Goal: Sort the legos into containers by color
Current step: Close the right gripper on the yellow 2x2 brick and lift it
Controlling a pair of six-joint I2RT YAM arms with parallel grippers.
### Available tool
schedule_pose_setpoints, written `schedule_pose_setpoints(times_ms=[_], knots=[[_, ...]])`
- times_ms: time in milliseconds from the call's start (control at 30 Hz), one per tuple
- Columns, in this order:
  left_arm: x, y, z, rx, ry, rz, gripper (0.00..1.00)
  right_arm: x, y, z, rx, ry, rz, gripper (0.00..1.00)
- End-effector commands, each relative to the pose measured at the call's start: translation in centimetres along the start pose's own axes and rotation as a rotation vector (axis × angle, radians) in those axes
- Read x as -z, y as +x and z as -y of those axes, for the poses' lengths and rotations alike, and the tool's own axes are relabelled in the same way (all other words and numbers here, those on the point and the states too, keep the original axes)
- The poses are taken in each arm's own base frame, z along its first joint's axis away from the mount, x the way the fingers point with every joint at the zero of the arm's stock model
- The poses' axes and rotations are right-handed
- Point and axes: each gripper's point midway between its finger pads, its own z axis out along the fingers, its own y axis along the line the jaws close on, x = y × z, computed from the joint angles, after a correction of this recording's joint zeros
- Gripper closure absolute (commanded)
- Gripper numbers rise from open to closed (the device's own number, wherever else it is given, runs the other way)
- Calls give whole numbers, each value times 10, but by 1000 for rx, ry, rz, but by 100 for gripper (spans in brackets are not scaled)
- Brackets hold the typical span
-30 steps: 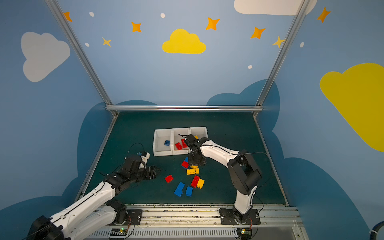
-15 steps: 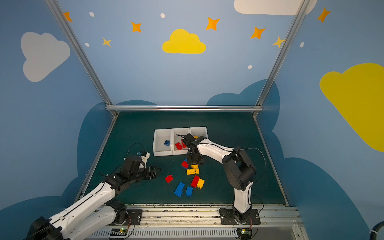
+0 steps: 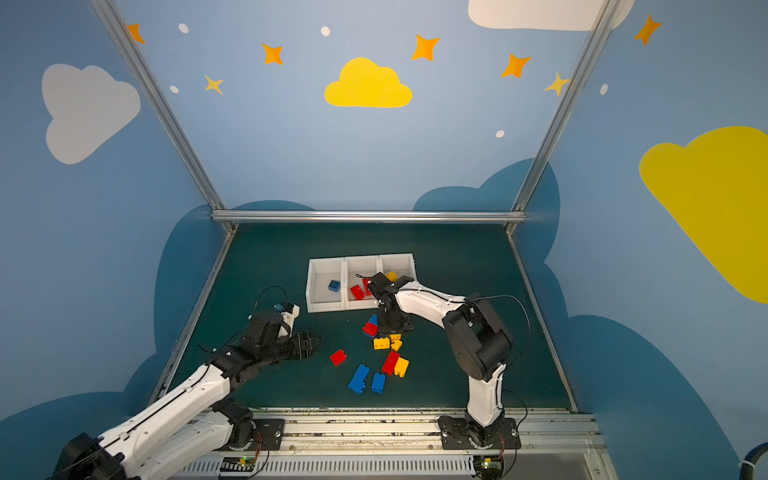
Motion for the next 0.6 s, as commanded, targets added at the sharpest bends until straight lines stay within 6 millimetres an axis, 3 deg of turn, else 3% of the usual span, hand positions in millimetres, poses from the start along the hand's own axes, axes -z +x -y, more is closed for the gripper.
schedule_pose_setpoints(times_ms=[0, 133, 267, 367, 567], knots=[[-1, -3, 3, -3, 9, 8, 29, 0, 5, 11, -9, 31, -10, 56], [0, -2, 3, -3, 8, 7, 29, 5, 3, 10, -10, 19, 4, 68], [0, -3, 3, -3, 8, 10, 29, 22, -6, 10, 2, -3, 41, 70], [0, -3, 4, -4, 10, 10, 29, 43, -25, 13, 20, -23, 92, 71], [1, -3, 6, -6, 16, 13, 29, 83, -81, 25, 33, -43, 187, 71]])
